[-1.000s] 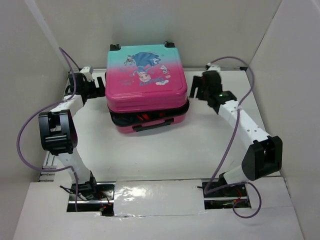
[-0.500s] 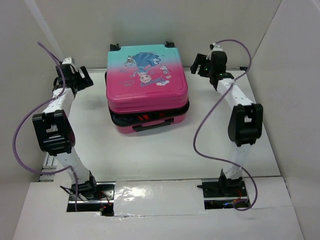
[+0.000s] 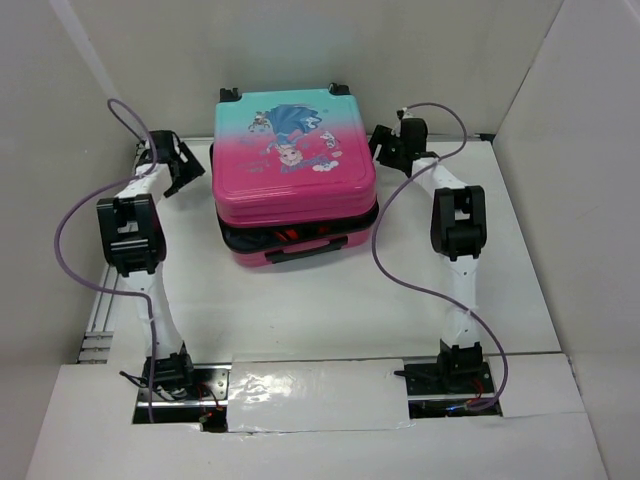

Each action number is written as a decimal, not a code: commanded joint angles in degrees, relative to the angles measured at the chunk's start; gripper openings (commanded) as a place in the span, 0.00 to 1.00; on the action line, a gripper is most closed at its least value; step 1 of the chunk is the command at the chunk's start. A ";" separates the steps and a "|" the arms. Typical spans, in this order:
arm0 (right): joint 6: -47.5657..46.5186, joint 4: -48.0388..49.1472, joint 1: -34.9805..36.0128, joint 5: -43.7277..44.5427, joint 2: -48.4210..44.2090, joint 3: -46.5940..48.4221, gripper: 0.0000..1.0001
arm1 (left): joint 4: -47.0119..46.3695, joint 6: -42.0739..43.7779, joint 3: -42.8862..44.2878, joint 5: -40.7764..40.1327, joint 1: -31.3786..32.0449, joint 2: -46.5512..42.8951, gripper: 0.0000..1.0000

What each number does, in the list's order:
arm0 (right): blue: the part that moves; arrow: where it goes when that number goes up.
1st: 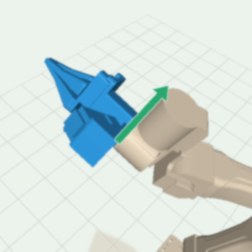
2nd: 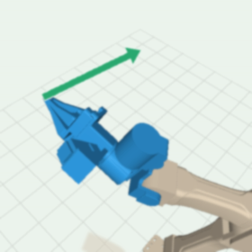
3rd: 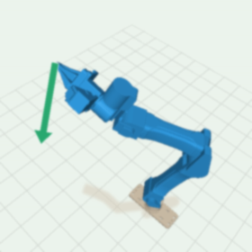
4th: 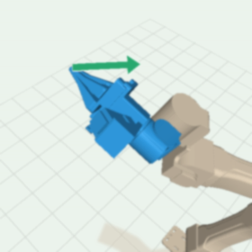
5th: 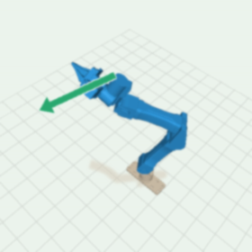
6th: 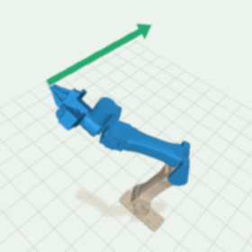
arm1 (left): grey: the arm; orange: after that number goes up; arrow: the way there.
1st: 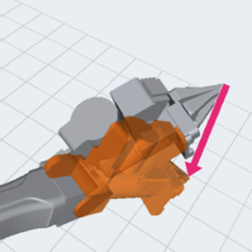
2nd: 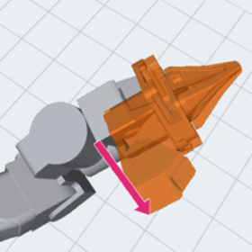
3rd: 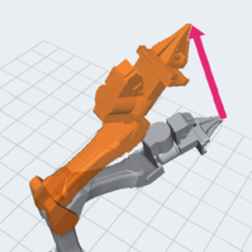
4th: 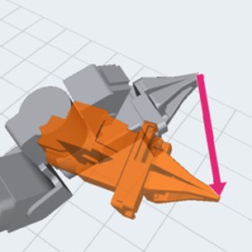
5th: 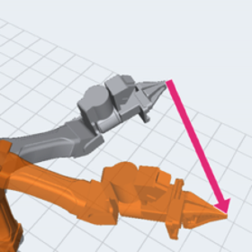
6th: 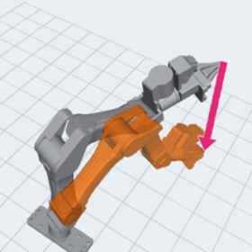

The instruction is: Pack the luggage

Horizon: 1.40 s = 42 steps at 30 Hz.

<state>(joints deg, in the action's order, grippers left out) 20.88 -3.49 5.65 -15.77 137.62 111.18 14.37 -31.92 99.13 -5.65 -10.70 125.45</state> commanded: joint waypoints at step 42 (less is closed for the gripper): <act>4.79 25.02 41.98 14.62 -41.29 -61.34 0.71 | -2.42 25.85 23.39 37.55 29.86 15.00 0.98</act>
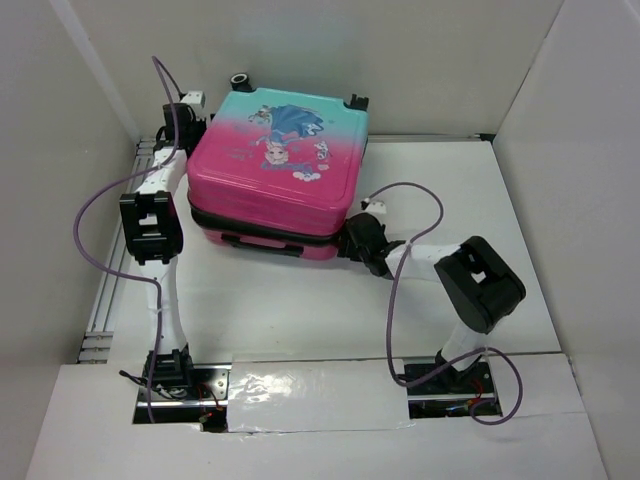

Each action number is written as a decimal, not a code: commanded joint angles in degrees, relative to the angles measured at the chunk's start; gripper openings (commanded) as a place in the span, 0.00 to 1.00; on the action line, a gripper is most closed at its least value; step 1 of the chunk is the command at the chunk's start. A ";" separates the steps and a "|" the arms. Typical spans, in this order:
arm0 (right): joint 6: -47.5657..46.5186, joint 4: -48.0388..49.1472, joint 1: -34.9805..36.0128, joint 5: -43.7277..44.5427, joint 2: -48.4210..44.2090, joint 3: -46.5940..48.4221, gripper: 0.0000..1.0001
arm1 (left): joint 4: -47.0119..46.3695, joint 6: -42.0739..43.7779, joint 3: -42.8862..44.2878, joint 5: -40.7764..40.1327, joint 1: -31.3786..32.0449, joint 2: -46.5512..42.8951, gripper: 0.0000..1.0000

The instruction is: Pack the luggage

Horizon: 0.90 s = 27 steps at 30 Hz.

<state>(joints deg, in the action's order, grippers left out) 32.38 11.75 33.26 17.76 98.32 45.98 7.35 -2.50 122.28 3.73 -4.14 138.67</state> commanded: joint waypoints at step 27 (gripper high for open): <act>-24.90 -10.86 33.81 -8.53 -25.62 8.16 0.73 | -2.55 -25.37 -1.96 29.78 1.17 -7.35 0.99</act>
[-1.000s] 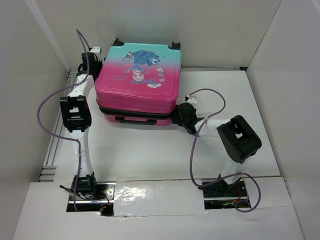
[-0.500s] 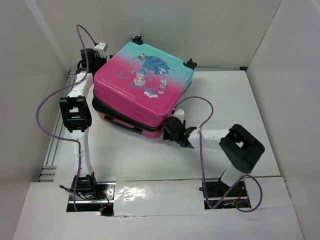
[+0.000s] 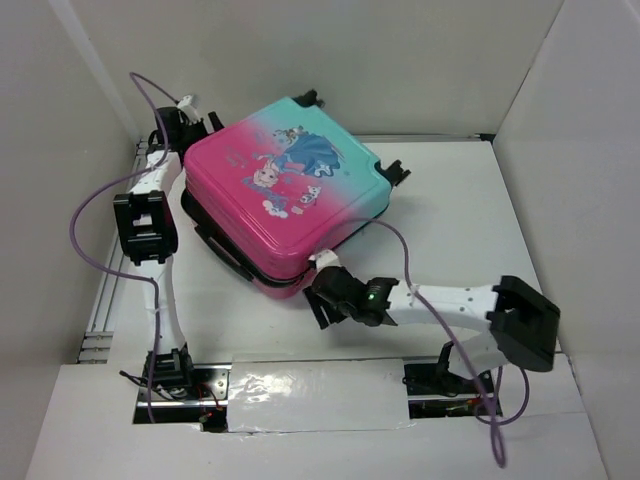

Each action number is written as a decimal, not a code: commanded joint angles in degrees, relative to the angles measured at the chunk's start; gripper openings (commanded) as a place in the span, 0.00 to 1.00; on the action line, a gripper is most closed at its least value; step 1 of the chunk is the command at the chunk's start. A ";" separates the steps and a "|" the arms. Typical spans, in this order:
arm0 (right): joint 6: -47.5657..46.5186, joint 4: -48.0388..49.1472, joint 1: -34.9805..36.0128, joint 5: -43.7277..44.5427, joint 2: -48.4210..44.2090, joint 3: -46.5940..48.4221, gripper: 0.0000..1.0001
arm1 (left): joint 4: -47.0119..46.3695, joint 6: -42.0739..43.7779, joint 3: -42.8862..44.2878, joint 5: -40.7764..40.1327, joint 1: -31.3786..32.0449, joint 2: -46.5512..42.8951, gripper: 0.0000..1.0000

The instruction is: Pack the luggage

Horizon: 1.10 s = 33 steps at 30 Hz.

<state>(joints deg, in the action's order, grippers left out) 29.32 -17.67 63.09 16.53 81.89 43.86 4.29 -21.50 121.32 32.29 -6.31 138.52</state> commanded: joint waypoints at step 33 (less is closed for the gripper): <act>-25.19 7.99 -61.68 -45.10 43.43 69.44 0.82 | 13.37 -28.69 -63.92 -44.69 -15.49 -62.23 0.99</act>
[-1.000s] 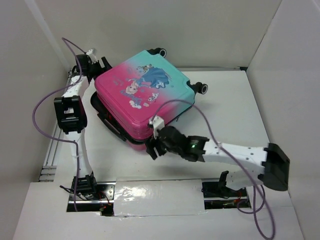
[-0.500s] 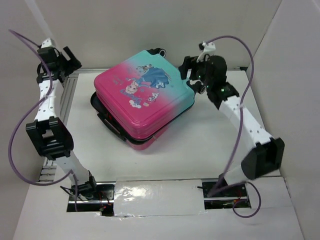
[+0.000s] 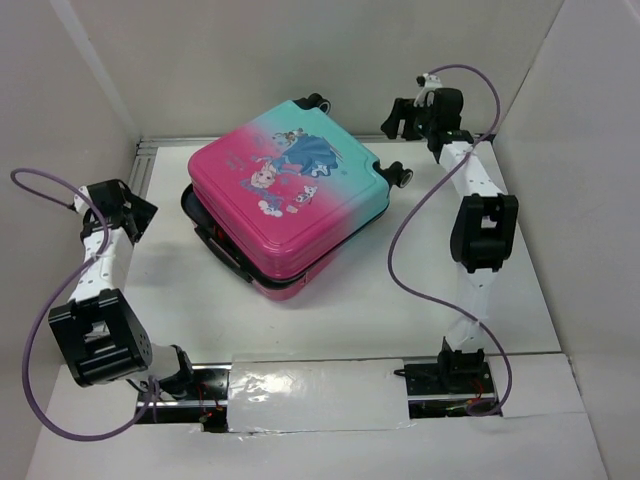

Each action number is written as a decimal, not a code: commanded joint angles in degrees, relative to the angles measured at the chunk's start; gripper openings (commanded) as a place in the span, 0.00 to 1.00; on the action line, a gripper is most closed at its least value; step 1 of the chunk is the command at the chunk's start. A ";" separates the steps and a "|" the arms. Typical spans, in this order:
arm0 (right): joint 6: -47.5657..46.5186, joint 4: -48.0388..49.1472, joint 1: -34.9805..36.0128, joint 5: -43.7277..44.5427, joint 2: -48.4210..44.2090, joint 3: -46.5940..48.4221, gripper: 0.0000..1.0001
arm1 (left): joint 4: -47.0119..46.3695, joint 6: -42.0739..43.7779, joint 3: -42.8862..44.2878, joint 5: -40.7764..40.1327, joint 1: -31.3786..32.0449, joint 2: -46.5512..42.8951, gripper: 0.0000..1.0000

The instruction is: Pack the luggage

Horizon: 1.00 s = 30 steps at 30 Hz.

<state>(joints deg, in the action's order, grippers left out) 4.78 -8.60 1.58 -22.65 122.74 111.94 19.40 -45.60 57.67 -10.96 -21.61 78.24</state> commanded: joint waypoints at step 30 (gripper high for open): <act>0.32 12.73 6.93 -9.94 0.67 -34.41 0.00 | -19.13 22.03 15.80 25.53 13.78 33.11 0.91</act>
<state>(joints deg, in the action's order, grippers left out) 4.91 4.71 3.70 -30.28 126.41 82.13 3.73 -34.09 71.31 -1.30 -11.75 107.53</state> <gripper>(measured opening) 0.007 0.908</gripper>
